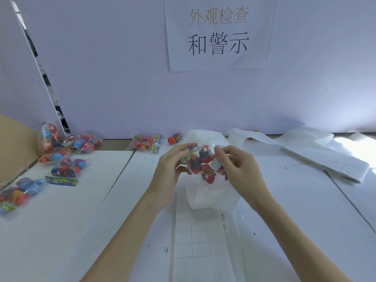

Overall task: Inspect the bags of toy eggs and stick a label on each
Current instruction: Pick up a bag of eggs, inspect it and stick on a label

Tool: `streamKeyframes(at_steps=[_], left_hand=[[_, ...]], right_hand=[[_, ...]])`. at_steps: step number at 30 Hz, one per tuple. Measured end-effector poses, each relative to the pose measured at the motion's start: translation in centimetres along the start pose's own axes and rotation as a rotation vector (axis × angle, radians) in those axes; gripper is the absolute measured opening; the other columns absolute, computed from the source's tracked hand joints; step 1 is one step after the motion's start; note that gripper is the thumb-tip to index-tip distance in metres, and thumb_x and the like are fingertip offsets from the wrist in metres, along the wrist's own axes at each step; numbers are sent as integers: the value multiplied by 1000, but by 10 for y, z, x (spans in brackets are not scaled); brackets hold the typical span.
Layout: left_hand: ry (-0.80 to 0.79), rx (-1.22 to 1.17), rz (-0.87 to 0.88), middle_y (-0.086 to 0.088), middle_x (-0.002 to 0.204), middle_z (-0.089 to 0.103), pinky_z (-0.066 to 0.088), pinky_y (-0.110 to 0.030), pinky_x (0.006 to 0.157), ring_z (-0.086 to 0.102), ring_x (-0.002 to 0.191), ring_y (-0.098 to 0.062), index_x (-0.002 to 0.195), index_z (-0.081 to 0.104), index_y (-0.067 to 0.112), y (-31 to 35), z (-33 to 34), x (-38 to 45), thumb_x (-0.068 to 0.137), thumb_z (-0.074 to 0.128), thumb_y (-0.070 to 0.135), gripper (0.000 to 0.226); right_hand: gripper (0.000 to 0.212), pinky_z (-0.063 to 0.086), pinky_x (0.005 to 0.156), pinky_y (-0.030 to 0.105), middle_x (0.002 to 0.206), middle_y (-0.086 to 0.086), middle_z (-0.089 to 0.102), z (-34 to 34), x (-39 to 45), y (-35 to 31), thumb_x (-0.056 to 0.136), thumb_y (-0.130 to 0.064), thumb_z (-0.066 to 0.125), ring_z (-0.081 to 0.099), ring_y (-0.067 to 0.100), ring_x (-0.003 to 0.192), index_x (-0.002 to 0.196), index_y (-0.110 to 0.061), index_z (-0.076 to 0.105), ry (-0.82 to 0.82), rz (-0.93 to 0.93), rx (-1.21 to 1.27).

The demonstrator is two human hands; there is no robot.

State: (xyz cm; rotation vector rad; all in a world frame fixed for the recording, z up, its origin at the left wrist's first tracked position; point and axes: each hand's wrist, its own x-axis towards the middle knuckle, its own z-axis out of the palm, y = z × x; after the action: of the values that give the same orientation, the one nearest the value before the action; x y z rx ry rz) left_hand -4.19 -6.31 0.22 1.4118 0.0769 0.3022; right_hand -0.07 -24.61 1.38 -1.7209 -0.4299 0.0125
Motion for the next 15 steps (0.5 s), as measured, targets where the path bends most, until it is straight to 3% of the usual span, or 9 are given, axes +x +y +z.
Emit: streamKeyframes(at_steps=[3,7,10,12,15], left_hand=[[-84,7,-75,-10,94,74,44,-25,56,64,69,-21,109,80,17,0,-1,-3,95,69,49,37],[13,-36,-32,0,88,72,42,-22,50,53,65,-15,91,80,25,1,1,-3,89,75,33,9],[118,42,98,4,85,67,41,-23,47,51,59,-13,92,73,30,-3,5,-2,100,69,25,10],[187,137,142,2,88,66,43,-21,46,54,59,-14,97,65,33,-5,6,-2,103,65,32,6],[304,122,146,-10,104,66,46,-21,48,57,67,-22,100,62,31,-7,3,-1,102,65,38,8]], right_hand=[[46,38,58,24,56,-1,54,-1,-2,-6,98,-49,66,46,13,55,63,-21,67,-25,-2,36],[73,27,53,24,56,7,39,-2,-2,-6,100,-53,59,34,17,55,61,5,43,57,21,50],[72,33,54,26,54,7,51,0,-1,-3,103,-52,54,41,18,53,60,5,58,59,56,64],[62,47,57,23,66,7,69,2,-2,-4,105,-52,49,58,16,57,78,-4,77,-41,108,172],[38,55,67,24,90,3,79,1,-4,-5,98,-52,61,74,18,80,109,-18,76,-265,131,194]])
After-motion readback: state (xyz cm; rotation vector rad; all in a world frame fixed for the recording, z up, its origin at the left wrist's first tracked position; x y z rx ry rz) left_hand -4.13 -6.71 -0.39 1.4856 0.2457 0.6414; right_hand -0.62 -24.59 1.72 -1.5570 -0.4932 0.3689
